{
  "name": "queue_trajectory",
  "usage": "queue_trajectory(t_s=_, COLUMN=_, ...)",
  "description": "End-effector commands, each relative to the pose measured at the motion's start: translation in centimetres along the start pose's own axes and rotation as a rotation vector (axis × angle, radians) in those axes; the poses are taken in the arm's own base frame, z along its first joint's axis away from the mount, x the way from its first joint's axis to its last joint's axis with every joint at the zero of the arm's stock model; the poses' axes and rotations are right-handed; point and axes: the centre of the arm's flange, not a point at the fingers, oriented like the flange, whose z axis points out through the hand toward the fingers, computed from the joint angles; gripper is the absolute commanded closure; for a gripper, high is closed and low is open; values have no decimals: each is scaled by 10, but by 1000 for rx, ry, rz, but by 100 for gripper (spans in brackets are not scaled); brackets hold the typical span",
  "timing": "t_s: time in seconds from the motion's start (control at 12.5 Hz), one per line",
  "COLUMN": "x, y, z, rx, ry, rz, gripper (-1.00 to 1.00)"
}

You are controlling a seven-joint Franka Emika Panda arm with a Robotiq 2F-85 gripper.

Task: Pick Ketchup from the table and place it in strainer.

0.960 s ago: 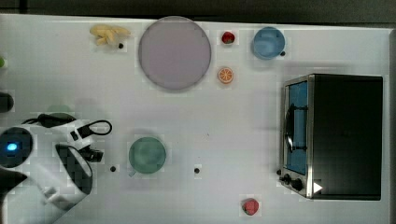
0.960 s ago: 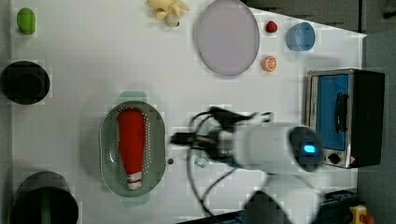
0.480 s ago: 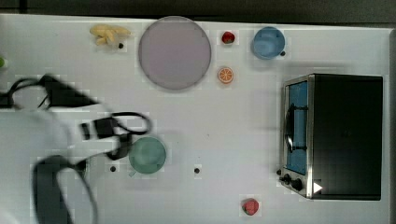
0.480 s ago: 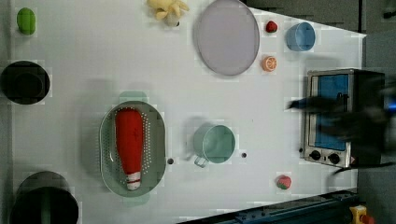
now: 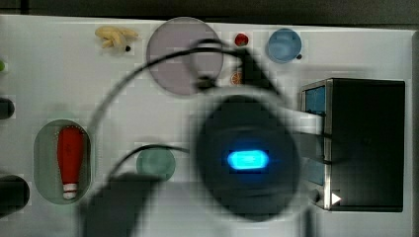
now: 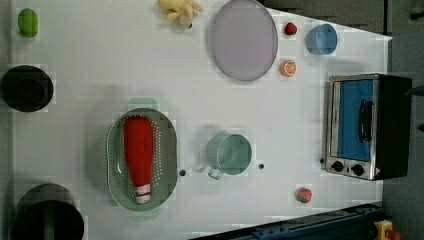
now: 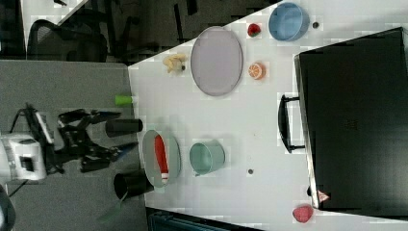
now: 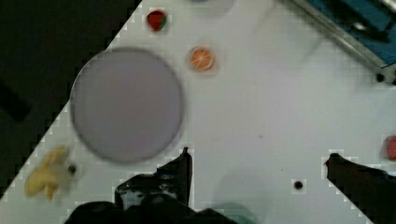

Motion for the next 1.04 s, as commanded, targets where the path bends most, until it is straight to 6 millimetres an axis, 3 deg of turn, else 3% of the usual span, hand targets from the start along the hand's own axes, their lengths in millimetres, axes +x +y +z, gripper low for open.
queue_trajectory(t_s=0.08, x=20, y=27, z=17, rx=-51, ry=-63, rz=1, gripper=-100)
queue_trajectory(t_s=0.72, x=-9, y=13, z=25, rx=-100, ry=-129, rz=-48, gripper=-100)
queue_trajectory(t_s=1.04, x=-11, y=10, z=25, rx=-93, ry=-122, rz=-54, gripper=-100)
